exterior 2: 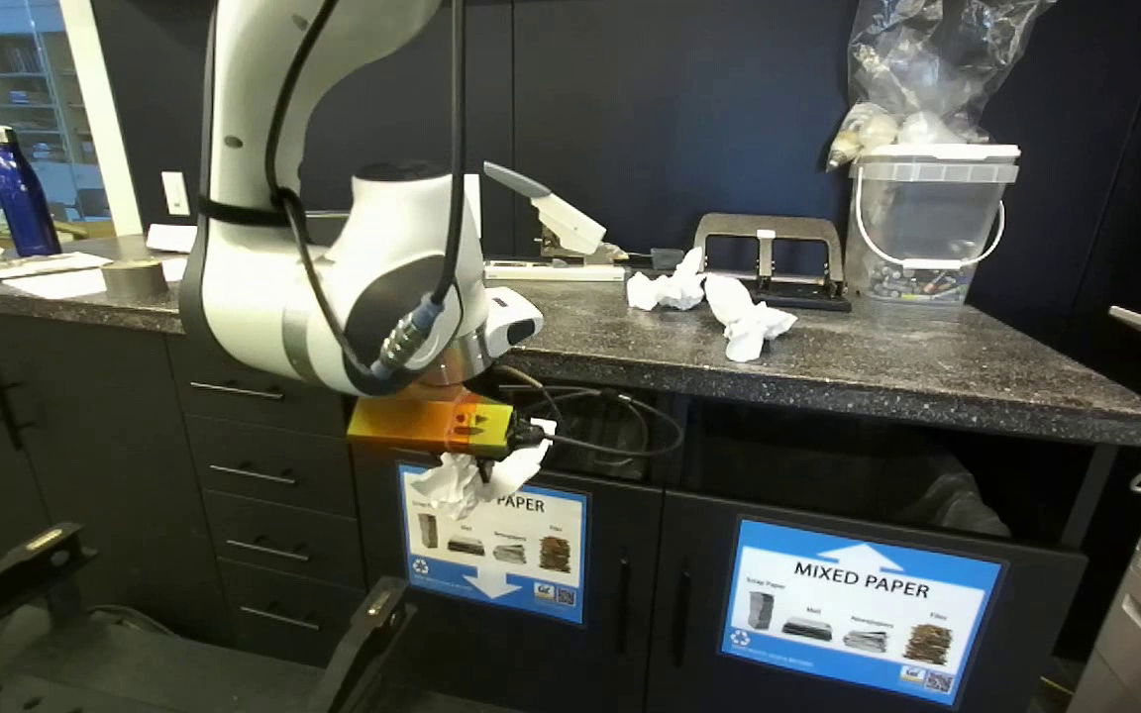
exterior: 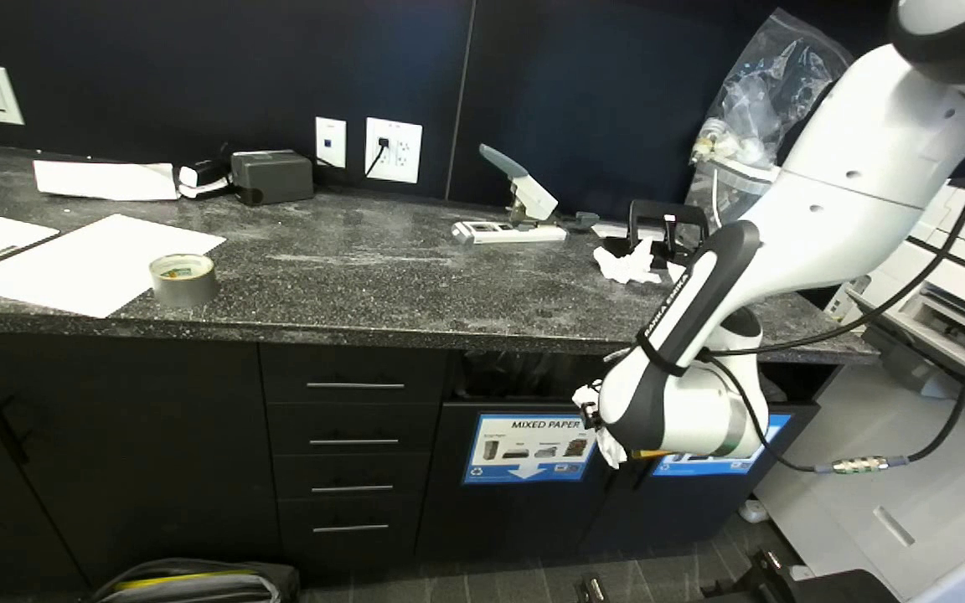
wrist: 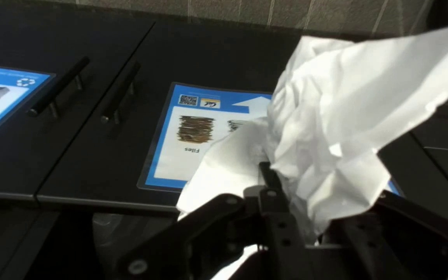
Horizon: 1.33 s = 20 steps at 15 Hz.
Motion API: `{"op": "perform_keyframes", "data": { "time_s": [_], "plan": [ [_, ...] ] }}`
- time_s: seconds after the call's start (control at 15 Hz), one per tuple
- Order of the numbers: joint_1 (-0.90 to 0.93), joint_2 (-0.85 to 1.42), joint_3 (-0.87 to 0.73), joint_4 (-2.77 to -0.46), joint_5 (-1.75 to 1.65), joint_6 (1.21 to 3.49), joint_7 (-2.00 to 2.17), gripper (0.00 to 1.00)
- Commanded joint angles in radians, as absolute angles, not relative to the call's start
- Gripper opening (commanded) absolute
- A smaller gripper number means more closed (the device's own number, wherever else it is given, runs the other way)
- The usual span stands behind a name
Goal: Put the papers in the bin to the left
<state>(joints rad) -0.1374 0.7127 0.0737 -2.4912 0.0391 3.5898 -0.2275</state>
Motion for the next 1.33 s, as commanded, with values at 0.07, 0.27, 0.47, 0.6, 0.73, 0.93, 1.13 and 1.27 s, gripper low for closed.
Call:
{"op": "perform_keyframes", "data": {
  "time_s": [0.07, 0.27, 0.47, 0.6, 0.73, 0.93, 1.13, 1.27],
  "plan": [
    [-0.042, 0.884, -0.023, -2.398, 0.029, 3.852, -0.165, 0.06],
    [-0.016, 0.962, -0.034, -2.342, 0.040, 3.981, -0.140, 0.06],
    [-0.001, 1.027, -0.031, -2.288, 0.048, 4.104, -0.119, 0.06],
    [0.001, 1.066, -0.026, -2.257, 0.055, 4.173, -0.099, 0.06],
    [0.007, 1.107, -0.025, -2.223, 0.066, 4.227, -0.088, 0.06],
    [0.010, 1.158, -0.013, -2.162, 0.081, 4.279, -0.067, 0.06],
    [0.016, 1.202, 0.001, -2.078, 0.092, 4.283, -0.047, 0.06],
    [0.025, 1.230, 0.004, -1.994, 0.104, 4.252, -0.044, 0.06]
  ]
}}
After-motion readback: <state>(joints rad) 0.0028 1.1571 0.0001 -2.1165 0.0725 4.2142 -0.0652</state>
